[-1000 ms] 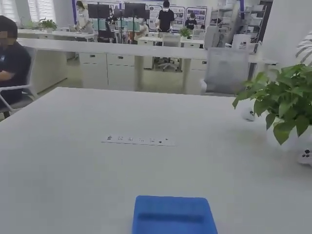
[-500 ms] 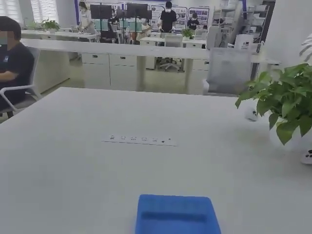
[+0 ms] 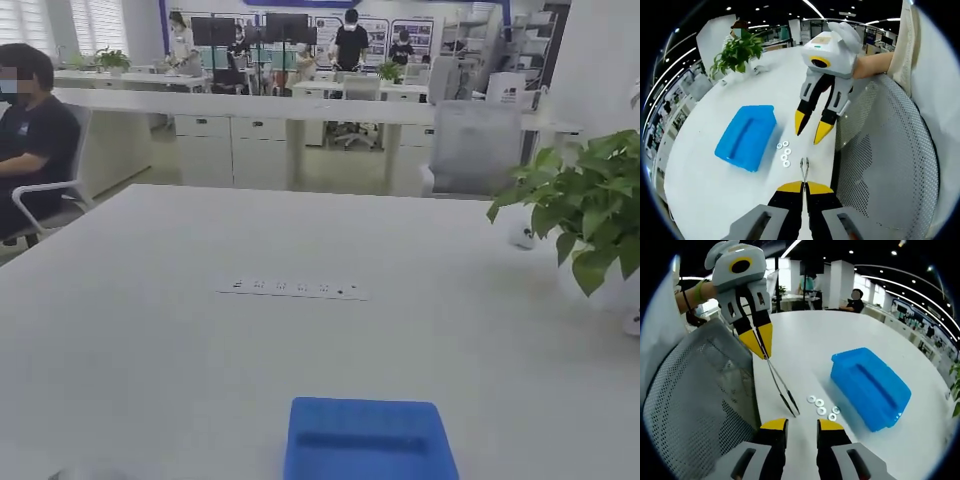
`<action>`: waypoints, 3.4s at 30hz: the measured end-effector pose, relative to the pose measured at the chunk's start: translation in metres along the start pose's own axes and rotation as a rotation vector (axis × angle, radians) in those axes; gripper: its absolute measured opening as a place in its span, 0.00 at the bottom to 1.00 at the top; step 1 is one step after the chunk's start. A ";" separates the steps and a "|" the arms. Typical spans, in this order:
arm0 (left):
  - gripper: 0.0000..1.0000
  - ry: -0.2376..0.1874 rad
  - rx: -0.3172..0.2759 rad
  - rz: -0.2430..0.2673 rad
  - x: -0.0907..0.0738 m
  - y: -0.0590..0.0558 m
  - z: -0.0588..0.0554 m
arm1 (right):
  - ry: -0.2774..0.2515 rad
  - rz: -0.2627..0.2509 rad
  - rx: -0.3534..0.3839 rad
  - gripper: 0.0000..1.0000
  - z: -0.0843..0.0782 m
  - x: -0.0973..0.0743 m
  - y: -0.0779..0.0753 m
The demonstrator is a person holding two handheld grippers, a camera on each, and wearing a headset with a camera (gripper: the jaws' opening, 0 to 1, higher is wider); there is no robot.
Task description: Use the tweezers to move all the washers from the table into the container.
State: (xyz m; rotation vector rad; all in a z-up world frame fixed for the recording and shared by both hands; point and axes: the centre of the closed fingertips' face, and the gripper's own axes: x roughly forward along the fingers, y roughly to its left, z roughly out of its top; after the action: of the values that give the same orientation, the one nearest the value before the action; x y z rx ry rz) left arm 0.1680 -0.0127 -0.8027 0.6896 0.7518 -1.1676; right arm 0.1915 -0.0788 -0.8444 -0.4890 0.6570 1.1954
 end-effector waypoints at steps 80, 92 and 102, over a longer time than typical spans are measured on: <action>0.00 -0.116 0.215 -0.085 -0.012 0.018 0.056 | -0.174 0.161 -0.075 0.06 0.059 0.029 0.011; 0.00 -0.109 0.195 -0.063 -0.011 0.029 0.043 | -0.190 0.082 -0.073 0.07 0.062 0.043 -0.002; 0.00 -0.094 0.193 -0.069 -0.003 0.035 0.046 | -0.192 0.094 0.002 0.08 0.058 0.047 -0.009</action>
State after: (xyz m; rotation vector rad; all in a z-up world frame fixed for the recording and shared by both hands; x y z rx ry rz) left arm 0.2083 -0.0388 -0.7707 0.7680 0.5922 -1.3386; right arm 0.2222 -0.0112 -0.8351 -0.3394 0.5212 1.3116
